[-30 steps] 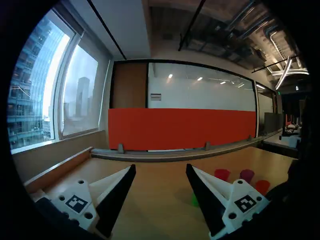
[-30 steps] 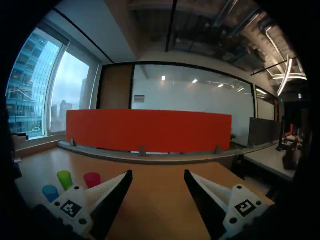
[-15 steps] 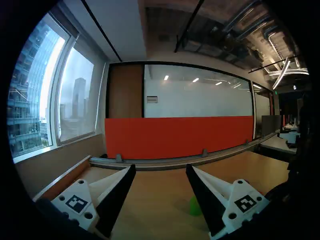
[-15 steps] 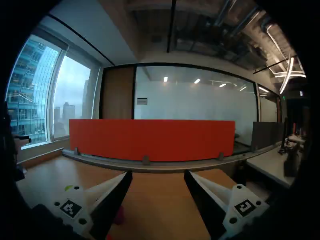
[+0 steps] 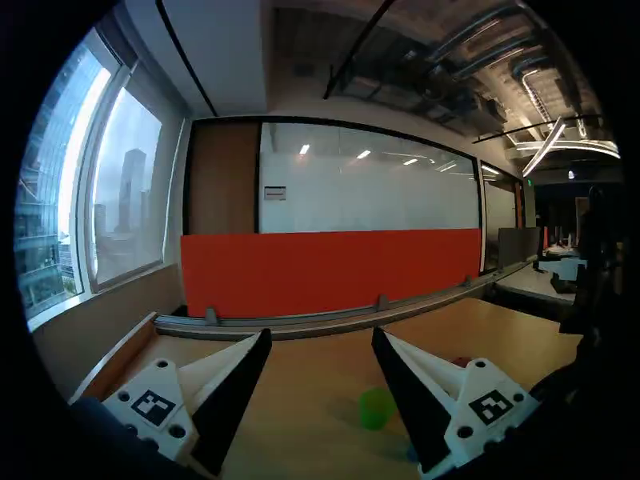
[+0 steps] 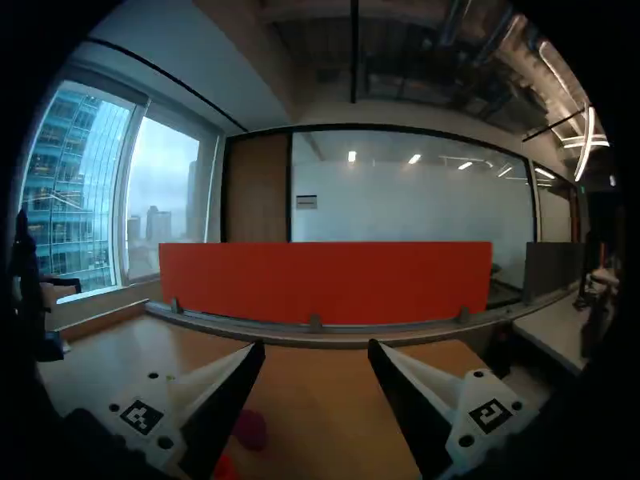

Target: Pour water

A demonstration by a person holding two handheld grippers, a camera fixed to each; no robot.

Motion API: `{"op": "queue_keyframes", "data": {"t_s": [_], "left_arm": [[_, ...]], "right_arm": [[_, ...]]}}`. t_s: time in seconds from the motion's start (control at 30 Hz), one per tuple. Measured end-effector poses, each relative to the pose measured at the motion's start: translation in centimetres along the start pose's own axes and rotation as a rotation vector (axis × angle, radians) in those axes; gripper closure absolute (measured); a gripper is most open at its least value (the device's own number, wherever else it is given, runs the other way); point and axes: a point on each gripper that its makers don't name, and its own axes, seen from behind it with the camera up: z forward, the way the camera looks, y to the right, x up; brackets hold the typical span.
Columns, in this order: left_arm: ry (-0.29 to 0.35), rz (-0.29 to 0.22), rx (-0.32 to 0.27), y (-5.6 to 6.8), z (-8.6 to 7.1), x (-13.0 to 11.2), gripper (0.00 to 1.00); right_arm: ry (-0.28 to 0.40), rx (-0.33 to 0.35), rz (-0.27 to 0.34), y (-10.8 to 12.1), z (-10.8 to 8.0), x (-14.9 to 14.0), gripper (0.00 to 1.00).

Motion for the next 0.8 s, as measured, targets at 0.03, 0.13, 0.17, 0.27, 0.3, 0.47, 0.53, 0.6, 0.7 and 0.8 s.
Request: {"op": "queue_keyframes", "data": {"t_s": [0.03, 0.13, 0.17, 0.27, 0.3, 0.47, 0.53, 0.6, 0.7, 0.8], "left_arm": [[-0.002, 0.004, -0.010, 0.1, 0.0, 0.1, 0.07], [-0.010, 0.007, -0.047, 0.8, -0.1, 0.3, 0.07], [-0.012, 0.006, -0.060, 1.1, -0.1, 0.3, 0.07], [-0.015, -0.005, -0.109, 2.1, -0.2, 0.5, 0.07], [-0.016, -0.010, -0.127, 2.4, -0.2, 0.6, 0.07], [-0.018, -0.030, -0.193, 3.8, -0.4, 0.9, 0.07], [-0.018, -0.036, -0.209, 4.1, -0.4, 1.0, 0.07], [-0.019, -0.042, -0.223, 4.4, -0.5, 1.0, 0.07], [-0.025, -0.045, -0.244, 4.8, -0.5, 0.9, 0.07], [-0.035, -0.039, -0.261, 5.2, -0.5, 0.6, 0.06]], "right_arm": [[0.000, 0.018, 0.000, -0.3, -0.1, 0.1, 0.00], [-0.002, 0.073, -0.005, -1.3, -0.2, 0.4, 0.00], [-0.002, 0.091, -0.007, -1.7, -0.3, 0.4, 0.00], [-0.006, 0.146, -0.011, -3.0, -0.5, 0.6, 0.00], [-0.007, 0.164, -0.011, -3.4, -0.6, 0.7, 0.00], [-0.008, 0.225, -0.010, -4.6, -0.8, 0.9, 0.00], [-0.008, 0.235, -0.007, -4.8, -0.9, 1.0, 0.00], [-0.010, 0.245, -0.004, -4.9, -0.9, 1.1, 0.00], [-0.014, 0.260, -0.004, -5.2, -1.1, 1.3, 0.00], [-0.020, 0.273, -0.010, -5.6, -1.3, 1.4, 0.00]]}}
